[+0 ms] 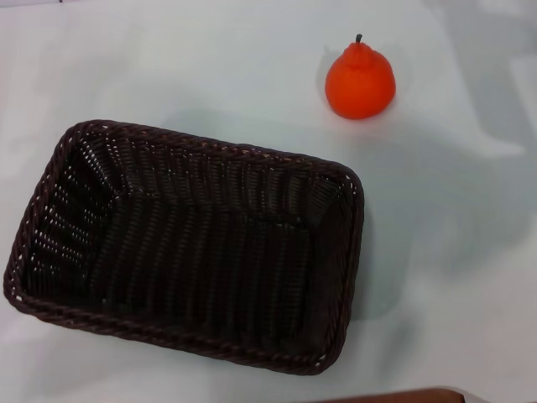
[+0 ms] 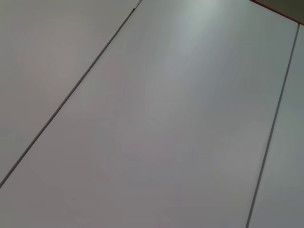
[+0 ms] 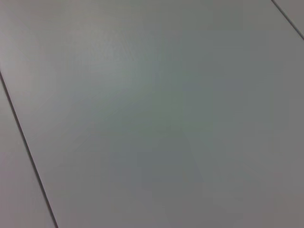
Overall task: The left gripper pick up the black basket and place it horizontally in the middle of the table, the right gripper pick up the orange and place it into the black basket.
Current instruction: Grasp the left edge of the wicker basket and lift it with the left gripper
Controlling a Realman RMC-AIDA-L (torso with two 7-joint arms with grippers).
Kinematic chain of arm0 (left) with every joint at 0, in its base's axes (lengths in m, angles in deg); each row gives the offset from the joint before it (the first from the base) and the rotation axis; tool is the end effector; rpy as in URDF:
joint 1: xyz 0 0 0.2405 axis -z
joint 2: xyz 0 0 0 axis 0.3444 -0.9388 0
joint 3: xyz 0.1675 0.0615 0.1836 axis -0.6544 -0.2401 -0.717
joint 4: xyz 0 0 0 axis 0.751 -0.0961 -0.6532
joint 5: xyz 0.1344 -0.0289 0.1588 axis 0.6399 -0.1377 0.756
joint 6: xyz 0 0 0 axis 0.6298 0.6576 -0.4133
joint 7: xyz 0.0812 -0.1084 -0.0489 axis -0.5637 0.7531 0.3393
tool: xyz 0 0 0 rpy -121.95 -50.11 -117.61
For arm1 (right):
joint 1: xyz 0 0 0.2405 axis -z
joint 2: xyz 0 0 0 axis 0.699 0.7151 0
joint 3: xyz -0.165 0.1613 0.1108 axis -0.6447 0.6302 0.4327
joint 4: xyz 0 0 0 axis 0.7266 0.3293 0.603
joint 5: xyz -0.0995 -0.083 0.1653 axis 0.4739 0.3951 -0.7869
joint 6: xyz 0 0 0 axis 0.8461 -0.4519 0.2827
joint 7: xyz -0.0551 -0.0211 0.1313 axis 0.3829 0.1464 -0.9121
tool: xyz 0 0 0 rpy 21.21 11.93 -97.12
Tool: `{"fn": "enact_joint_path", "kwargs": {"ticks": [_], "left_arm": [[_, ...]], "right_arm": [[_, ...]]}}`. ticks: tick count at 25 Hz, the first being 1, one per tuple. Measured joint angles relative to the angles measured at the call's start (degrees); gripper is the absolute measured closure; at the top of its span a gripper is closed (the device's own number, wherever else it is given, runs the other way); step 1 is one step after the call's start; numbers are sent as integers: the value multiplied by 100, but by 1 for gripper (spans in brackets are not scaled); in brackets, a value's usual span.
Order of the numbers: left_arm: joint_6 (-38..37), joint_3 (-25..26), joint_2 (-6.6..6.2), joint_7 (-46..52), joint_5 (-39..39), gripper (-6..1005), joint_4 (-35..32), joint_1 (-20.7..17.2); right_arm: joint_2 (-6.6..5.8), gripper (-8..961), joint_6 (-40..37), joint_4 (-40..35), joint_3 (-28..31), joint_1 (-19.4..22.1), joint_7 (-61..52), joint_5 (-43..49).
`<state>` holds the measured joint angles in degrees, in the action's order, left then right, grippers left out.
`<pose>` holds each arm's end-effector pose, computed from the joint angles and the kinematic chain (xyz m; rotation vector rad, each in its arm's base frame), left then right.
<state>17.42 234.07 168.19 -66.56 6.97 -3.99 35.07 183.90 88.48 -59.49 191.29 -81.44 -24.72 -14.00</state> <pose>-0.3518 0.2485 0.0935 -1.1593 -0.5298 -1.3212 0.2899 0.3967 0.0653 -0.7123 -1.2880 -1.3794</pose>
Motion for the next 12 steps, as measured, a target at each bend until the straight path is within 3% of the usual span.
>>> {"fn": "enact_joint_path", "kwargs": {"ticks": [8, 12], "left_arm": [[-25, -220, -72, 475, 59, 175, 192, -21], [-56, -847, -288, 1301, 420, 178, 834, -179]], "right_arm": [[8, 247, 0, 0, 1, -8, -3, 0], [8, 248, -1, 0, 1, -26, -3, 0]]}}
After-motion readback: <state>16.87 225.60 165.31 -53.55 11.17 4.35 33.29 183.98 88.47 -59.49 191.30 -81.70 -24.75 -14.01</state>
